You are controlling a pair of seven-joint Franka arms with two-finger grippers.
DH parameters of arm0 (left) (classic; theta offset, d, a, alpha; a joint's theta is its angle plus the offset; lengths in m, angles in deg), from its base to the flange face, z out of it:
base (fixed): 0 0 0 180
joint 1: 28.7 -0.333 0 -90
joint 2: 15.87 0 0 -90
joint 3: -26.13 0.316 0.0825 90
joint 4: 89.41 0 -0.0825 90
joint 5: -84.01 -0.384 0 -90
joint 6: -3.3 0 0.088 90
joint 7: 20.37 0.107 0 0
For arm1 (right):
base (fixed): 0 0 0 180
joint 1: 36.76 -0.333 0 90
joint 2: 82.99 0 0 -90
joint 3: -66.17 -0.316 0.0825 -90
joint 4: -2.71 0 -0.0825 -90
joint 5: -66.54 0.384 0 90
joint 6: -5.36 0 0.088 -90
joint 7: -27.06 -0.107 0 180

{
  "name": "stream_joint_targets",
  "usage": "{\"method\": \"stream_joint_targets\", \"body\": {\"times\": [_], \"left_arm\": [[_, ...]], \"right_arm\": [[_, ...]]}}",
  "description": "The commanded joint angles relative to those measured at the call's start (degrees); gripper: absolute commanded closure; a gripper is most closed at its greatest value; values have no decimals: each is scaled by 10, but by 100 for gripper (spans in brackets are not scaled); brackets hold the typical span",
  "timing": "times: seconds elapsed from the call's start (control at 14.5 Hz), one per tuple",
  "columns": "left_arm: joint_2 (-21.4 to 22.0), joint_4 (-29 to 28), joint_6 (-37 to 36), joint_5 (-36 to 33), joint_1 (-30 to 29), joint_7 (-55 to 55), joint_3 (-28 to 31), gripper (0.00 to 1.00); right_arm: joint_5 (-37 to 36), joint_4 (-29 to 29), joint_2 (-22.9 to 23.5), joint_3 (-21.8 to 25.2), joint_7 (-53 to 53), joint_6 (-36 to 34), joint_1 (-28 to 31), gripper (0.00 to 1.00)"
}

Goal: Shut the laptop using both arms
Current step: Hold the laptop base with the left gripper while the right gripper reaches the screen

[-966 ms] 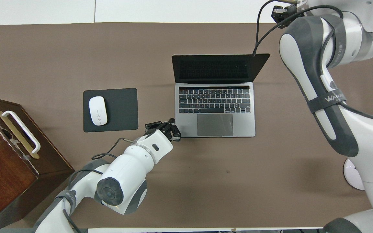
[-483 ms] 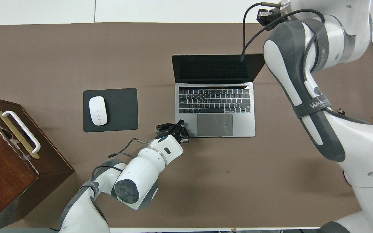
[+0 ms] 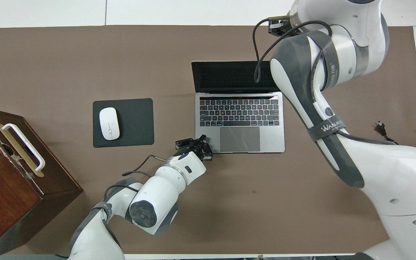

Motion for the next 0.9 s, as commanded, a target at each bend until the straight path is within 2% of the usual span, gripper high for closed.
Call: {"method": "stream_joint_targets", "body": {"times": [0.0,0.21,0.41,0.83], "left_arm": [[-10,-1,8,-3,4,29,8,100],[-14,-1,3,-3,2,52,8,100],[-23,-1,-6,-3,1,79,8,100],[-38,-1,-8,-4,-4,113,8,100]], "right_arm": [[-10,-16,-7,-3,17,-7,-2,100],[0,-39,-19,-4,18,-8,-2,100],[25,-87,-44,-13,18,-15,0,100],[111,-92,-59,-16,17,-132,0,100]]}}
